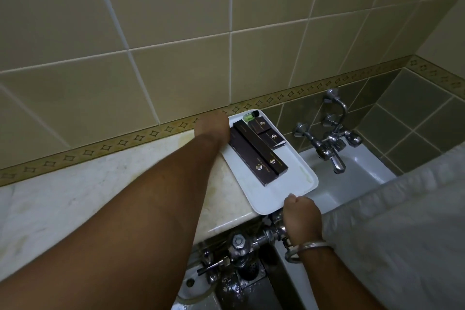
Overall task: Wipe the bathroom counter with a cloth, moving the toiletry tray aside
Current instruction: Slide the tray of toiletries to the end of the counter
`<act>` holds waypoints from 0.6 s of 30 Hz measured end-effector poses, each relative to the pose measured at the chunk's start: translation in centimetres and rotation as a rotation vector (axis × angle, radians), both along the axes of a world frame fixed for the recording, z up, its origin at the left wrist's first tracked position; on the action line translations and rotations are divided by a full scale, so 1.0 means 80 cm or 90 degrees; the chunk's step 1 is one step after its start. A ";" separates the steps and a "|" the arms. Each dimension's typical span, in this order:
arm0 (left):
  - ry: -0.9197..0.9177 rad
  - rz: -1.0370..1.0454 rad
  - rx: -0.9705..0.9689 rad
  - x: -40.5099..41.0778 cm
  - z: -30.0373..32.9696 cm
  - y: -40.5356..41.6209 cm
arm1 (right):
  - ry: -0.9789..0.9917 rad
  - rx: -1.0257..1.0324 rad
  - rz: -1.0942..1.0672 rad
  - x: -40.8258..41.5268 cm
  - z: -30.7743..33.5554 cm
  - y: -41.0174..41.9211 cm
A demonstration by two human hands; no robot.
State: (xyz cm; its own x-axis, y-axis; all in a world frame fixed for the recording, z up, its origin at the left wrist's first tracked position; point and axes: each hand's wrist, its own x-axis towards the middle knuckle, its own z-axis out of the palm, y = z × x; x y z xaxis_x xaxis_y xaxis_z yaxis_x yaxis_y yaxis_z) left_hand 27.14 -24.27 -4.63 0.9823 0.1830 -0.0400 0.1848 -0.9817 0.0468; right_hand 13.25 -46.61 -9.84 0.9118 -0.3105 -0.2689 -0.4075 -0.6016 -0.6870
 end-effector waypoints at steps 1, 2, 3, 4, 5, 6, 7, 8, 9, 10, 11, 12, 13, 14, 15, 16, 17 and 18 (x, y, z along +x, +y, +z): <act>0.006 -0.001 0.015 -0.007 -0.001 0.001 | 0.009 0.008 0.006 0.000 0.000 -0.001; 0.009 -0.003 0.022 -0.015 -0.001 0.003 | 0.024 0.014 0.013 0.000 0.001 -0.001; 0.013 -0.004 0.026 -0.023 -0.001 0.007 | 0.040 0.011 0.026 0.001 0.003 -0.003; 0.013 -0.008 0.027 -0.032 -0.001 0.012 | 0.059 0.001 0.043 0.000 0.006 -0.005; 0.014 -0.007 0.025 -0.044 0.000 0.018 | 0.075 -0.018 0.065 -0.003 0.011 -0.007; 0.012 -0.005 0.017 -0.058 0.002 0.024 | 0.085 -0.040 0.087 -0.007 0.017 -0.010; 0.014 0.000 0.003 -0.074 0.005 0.030 | 0.079 -0.066 0.108 -0.012 0.023 -0.013; 0.014 0.005 -0.012 -0.092 0.009 0.036 | 0.061 -0.092 0.125 -0.018 0.031 -0.015; 0.020 0.008 -0.025 -0.112 0.015 0.040 | 0.031 -0.120 0.136 -0.025 0.040 -0.017; 0.025 0.006 -0.031 -0.129 0.017 0.041 | 0.001 -0.150 0.147 -0.029 0.049 -0.020; 0.032 0.009 -0.035 -0.158 0.024 0.051 | -0.032 -0.182 0.173 -0.039 0.064 -0.016; 0.036 -0.001 -0.032 -0.180 0.028 0.055 | -0.062 -0.213 0.207 -0.042 0.077 -0.015; 0.046 -0.004 -0.031 -0.213 0.034 0.067 | -0.092 -0.235 0.255 -0.048 0.092 -0.007; 0.052 -0.009 -0.026 -0.245 0.039 0.080 | -0.118 -0.249 0.305 -0.051 0.107 0.004; 0.060 -0.010 -0.023 -0.278 0.043 0.096 | -0.142 -0.251 0.355 -0.054 0.120 0.020; 0.068 -0.002 -0.014 -0.313 0.047 0.114 | -0.163 -0.249 0.410 -0.057 0.133 0.041; 0.082 0.026 -0.009 -0.355 0.052 0.137 | -0.188 -0.244 0.471 -0.063 0.143 0.071; 0.091 0.048 -0.004 -0.384 0.053 0.154 | -0.207 -0.250 0.521 -0.066 0.153 0.094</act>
State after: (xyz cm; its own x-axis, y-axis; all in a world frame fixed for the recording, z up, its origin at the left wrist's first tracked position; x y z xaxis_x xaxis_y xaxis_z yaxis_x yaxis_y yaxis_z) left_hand -3.62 -11.95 -0.37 0.9502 0.2547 -0.1793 0.2627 -0.9646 0.0217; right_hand 7.94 -39.10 2.42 0.8976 0.4401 0.0235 0.4150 -0.8260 -0.3814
